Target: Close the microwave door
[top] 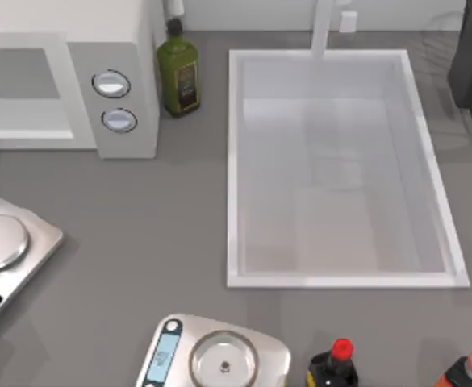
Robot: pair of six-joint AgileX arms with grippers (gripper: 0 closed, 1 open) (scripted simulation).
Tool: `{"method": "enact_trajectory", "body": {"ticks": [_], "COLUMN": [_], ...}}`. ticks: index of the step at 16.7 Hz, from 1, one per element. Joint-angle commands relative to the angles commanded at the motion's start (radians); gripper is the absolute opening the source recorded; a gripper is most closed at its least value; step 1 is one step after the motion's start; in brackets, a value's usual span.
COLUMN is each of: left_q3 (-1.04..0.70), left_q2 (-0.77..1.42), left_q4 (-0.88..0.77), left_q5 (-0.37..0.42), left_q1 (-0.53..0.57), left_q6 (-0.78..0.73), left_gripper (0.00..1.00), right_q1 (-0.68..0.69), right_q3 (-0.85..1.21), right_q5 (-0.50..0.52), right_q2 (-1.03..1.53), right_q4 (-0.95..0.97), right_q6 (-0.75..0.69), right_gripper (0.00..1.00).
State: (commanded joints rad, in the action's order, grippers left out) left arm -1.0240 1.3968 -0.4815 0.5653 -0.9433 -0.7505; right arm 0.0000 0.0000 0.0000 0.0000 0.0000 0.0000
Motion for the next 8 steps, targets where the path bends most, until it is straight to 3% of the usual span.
{"method": "enact_trajectory", "body": {"ticks": [4,8], "left_q3": [-0.202,-0.263], "left_q2": [0.215,0.272], "left_q4": [-0.185,-0.246], "left_q5": [0.072,0.094], "left_q1": [-0.071,-0.079], "left_q6": [-0.11,-0.141], "left_gripper": [0.0,0.0], "right_q1": [0.0,0.0], "right_q3": [0.0,0.0], "right_q5": [0.0,0.0], "right_q2": [0.0,0.0], "right_q4": [0.0,0.0], "right_q6": [0.0,0.0], "right_gripper": [1.0,1.0]}}
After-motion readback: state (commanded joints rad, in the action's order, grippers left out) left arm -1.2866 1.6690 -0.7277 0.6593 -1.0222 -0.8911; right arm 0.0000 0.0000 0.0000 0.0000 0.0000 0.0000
